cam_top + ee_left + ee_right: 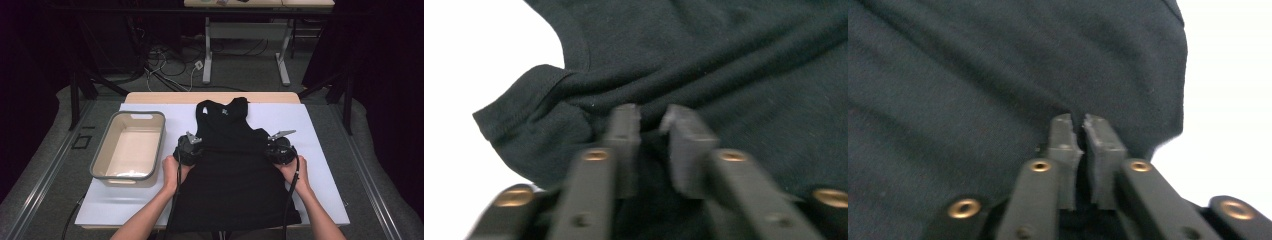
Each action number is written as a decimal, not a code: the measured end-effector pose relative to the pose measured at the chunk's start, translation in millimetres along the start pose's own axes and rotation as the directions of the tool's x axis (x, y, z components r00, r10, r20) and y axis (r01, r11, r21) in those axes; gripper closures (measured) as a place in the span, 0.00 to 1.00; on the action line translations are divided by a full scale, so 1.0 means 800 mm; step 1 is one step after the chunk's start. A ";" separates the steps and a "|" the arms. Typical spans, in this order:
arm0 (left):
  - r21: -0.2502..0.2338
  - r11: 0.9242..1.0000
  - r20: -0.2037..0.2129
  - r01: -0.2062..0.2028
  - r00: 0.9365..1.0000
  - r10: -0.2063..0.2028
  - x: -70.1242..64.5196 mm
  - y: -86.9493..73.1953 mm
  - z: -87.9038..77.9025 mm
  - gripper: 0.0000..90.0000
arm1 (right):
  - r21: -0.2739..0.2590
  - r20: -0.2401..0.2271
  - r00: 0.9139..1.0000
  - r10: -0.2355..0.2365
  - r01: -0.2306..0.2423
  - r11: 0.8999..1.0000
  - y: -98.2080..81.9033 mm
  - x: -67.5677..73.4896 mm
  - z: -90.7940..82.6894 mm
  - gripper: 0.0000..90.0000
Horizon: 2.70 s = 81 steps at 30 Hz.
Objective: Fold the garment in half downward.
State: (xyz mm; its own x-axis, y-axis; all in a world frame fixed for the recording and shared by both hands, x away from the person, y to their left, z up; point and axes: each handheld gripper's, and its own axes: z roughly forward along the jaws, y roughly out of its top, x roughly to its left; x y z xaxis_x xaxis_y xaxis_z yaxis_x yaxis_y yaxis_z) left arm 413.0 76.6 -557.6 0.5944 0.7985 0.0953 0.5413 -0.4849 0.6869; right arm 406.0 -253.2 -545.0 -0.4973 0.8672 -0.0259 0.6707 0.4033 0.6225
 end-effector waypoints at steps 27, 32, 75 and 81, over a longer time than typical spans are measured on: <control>-0.042 0.998 0.023 0.036 0.999 -0.035 0.006 0.006 -0.037 0.56 | -0.026 -0.047 0.999 -0.022 0.021 0.999 -0.012 0.002 -0.039 0.58; -0.038 0.995 0.000 0.091 0.996 -0.091 0.018 0.018 -0.023 0.54 | -0.068 -0.045 0.999 0.013 -0.016 0.998 0.002 -0.004 -0.033 0.55; 0.024 0.992 0.009 0.122 0.992 -0.123 0.050 0.050 0.033 0.96 | -0.024 0.038 0.998 0.040 -0.039 0.999 0.056 -0.023 0.037 0.94; -0.056 0.996 -0.077 0.064 0.995 -0.068 0.048 0.060 0.021 0.97 | -0.114 0.122 0.993 0.010 0.004 0.993 0.073 -0.018 0.019 0.94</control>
State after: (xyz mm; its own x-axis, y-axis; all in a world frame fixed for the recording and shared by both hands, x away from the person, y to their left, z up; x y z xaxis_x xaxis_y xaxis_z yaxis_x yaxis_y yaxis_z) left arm 472.0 77.6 -533.2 0.5084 0.8549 0.1035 0.5442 -0.4121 0.7308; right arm 460.9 -237.9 -520.0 -0.4201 0.9002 -0.1150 0.6013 0.3710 0.7077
